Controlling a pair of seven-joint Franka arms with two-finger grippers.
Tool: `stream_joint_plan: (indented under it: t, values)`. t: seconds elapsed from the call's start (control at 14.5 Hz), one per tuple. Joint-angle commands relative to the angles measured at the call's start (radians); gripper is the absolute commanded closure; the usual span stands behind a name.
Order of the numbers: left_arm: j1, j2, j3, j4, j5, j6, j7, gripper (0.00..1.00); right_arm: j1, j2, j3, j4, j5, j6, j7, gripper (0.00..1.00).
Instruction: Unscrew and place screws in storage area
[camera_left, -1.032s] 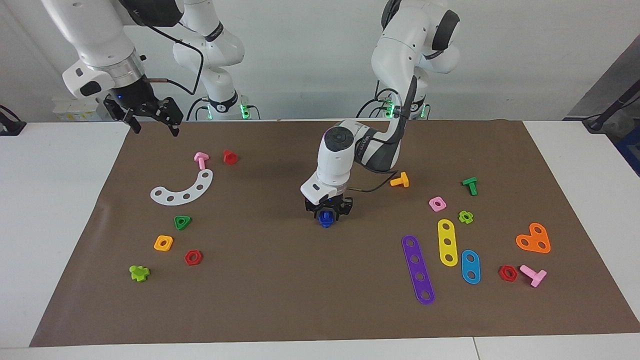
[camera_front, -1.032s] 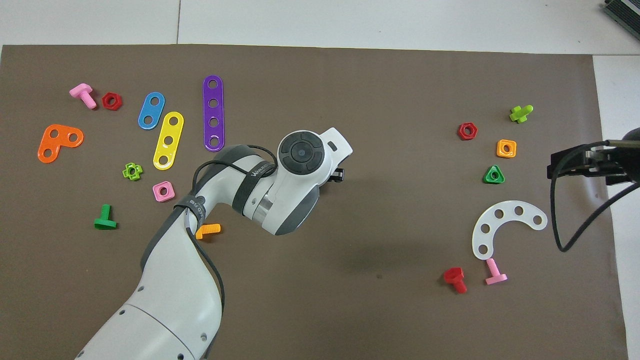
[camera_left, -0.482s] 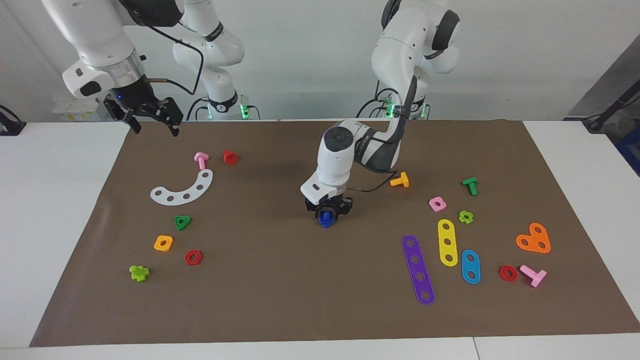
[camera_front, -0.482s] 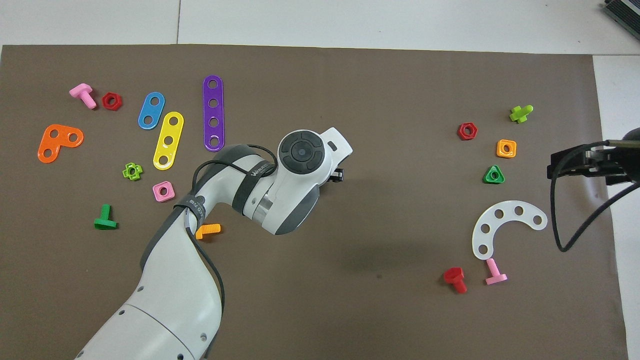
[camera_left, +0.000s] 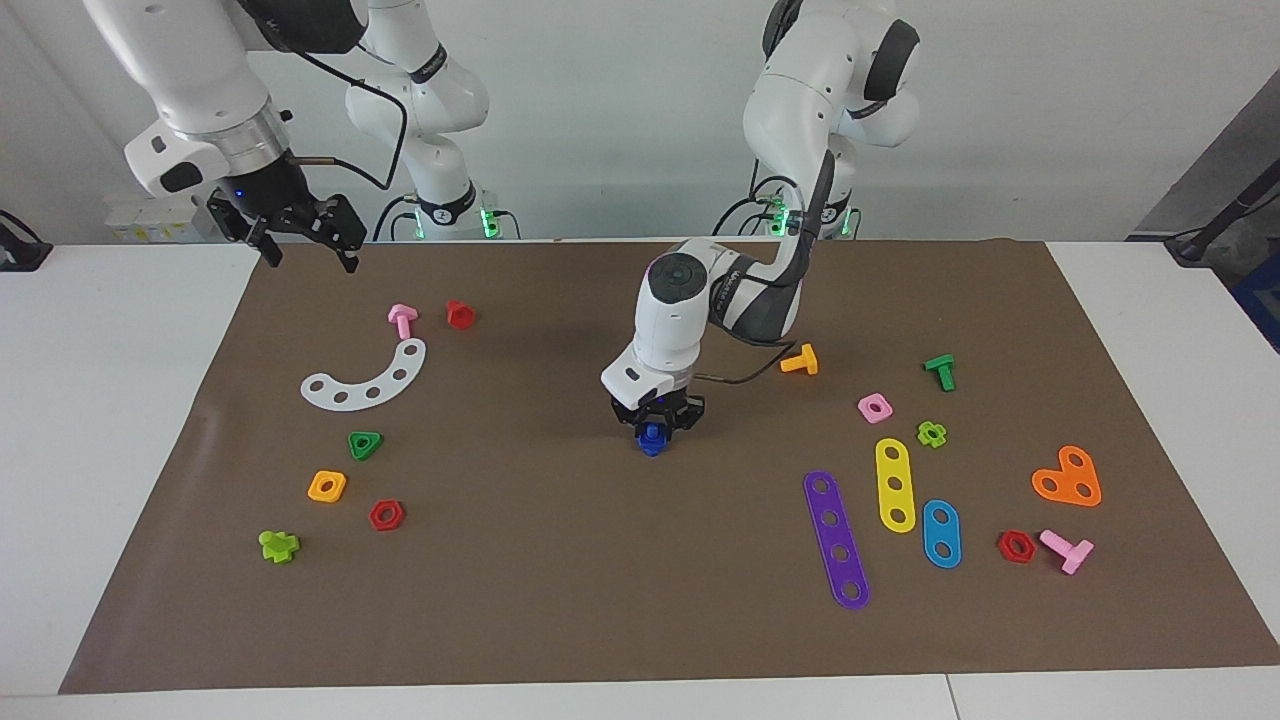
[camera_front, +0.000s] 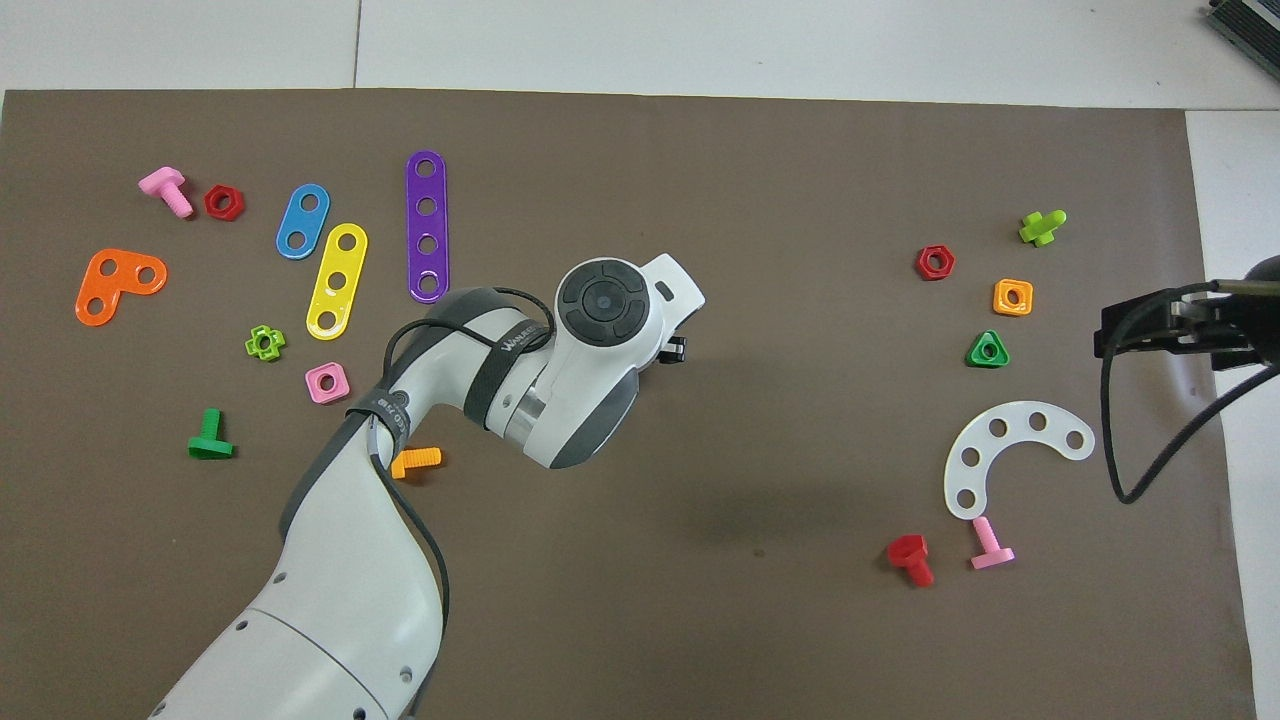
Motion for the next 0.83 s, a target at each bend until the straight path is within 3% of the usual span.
stream_joint_plan:
  t: [0.0, 0.28, 0.76]
  values:
    - [-0.009, 0.005, 0.012, 0.033, 0.009, -0.045, -0.005, 0.56, -0.003, -0.012, 0.002, -0.009, 0.010, -0.007, 0.009, 0.00]
    - [-0.004, 0.007, 0.011, 0.038, 0.008, -0.084, -0.005, 0.60, -0.003, -0.012, 0.002, -0.009, 0.010, -0.007, 0.009, 0.00]
    - [0.002, 0.059, 0.011, 0.230, -0.032, -0.256, -0.004, 0.60, -0.003, -0.012, 0.002, -0.009, 0.008, -0.007, 0.009, 0.00]
